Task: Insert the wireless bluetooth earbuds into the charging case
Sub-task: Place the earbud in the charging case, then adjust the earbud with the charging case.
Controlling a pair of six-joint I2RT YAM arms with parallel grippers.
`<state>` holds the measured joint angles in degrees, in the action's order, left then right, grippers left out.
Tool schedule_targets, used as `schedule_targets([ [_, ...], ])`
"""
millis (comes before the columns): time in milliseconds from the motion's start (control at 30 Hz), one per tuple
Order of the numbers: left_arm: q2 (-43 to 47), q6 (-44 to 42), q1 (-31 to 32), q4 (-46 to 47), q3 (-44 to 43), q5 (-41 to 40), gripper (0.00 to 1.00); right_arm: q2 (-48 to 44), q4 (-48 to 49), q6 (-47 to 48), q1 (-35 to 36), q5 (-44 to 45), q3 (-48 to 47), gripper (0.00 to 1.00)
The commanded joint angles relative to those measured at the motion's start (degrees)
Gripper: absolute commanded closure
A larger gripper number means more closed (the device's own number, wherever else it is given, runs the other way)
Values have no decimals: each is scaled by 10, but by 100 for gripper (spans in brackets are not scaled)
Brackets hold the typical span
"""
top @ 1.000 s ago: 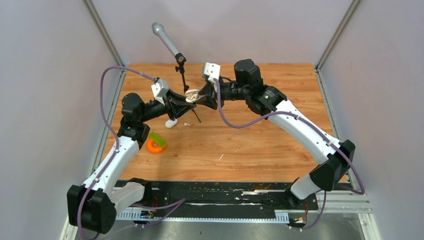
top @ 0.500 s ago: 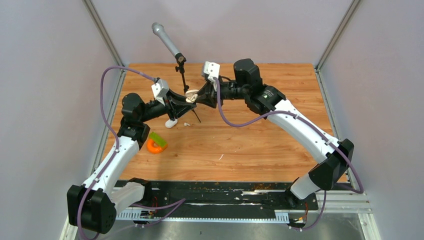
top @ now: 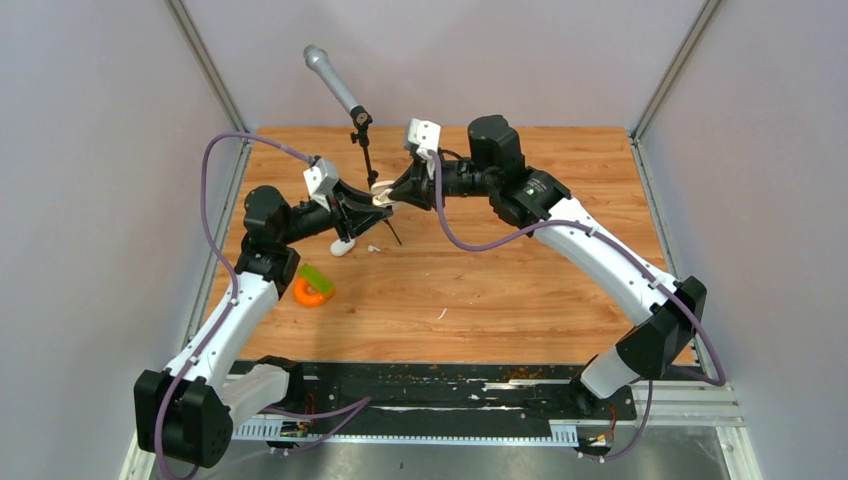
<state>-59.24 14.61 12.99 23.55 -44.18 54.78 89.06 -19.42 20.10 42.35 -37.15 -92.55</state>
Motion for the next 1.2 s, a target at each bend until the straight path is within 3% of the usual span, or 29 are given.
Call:
schedule_targets([
  [0, 11, -16, 1, 12, -1, 5, 94, 5, 13, -4, 7, -11, -34, 87],
  [233, 11, -26, 1, 5, 2, 0, 94, 10, -38, 35, 14, 3, -64, 92],
  [433, 12, -29, 1, 4, 6, -8, 94, 10, -80, 78, 16, 11, -76, 92],
  [667, 12, -28, 1, 2, 4, -18, 94, -1, -90, 58, 16, 33, -86, 89],
  [800, 10, -27, 1, 6, 4, -37, 94, 0, -95, -36, 10, 69, -100, 73],
  [900, 6, -24, 1, 15, 7, -43, 94, 5, -105, -78, 8, 63, -113, 73],
  [1167, 1, -13, 1, 33, 7, -47, 94, 48, -164, -73, 7, 60, -163, 66],
])
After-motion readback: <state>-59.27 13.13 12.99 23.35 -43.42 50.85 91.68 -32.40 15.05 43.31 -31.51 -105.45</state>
